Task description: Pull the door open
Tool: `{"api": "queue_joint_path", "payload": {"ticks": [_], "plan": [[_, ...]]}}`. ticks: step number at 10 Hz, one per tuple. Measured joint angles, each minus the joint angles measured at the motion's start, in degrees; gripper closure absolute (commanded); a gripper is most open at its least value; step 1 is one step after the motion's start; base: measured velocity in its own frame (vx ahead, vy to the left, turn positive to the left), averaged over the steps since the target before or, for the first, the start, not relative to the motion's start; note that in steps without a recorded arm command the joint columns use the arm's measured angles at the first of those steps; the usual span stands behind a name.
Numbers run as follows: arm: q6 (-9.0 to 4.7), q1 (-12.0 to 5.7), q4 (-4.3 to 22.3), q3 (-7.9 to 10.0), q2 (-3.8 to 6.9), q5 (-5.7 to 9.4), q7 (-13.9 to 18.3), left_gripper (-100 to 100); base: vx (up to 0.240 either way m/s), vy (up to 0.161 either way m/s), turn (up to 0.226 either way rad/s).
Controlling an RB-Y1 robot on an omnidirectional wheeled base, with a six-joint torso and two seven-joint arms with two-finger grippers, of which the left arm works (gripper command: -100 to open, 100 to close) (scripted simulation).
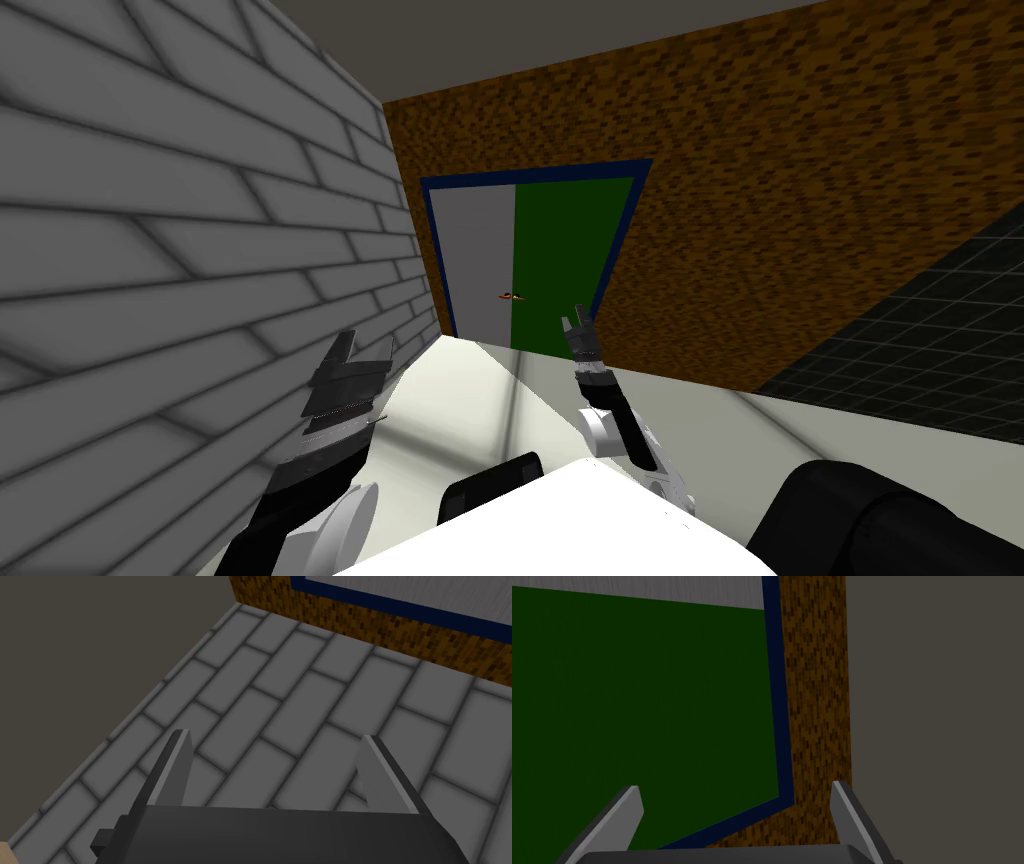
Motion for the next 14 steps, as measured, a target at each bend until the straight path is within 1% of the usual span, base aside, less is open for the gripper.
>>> {"api": "queue_joint_path", "payload": {"ticks": [1,3,4,6,7,8,12,14], "plan": [[-0.24,-0.15,0.8,0.13,0.50,0.12,0.2,-100,0.098,-0.041,-0.065],[-1.39,-0.55,3.2,0.00,1.09,0.13,0.4,-100,0.118,-0.037,-0.055],[-1.64,-1.15,4.5,0.06,1.50,0.16,0.5,-100,0.121,-0.044,-0.054],[-2.12,-1.83,6.6,-0.14,1.93,0.09,0.6,-100,0.094,-0.038,-0.038],[-2.16,-2.42,7.5,0.24,2.45,0.30,0.8,-100,0.075,-0.029,-0.053],[-2.53,-2.97,8.9,0.33,2.66,0.32,1.0,-100,0.076,-0.036,-0.059],[-4.15,-3.79,13.1,0.51,4.12,0.61,1.6,-100,0.094,-0.037,-0.057],[-4.93,-4.48,15.6,0.62,4.82,0.73,2.0,-100,0.103,-0.045,-0.064]]}}
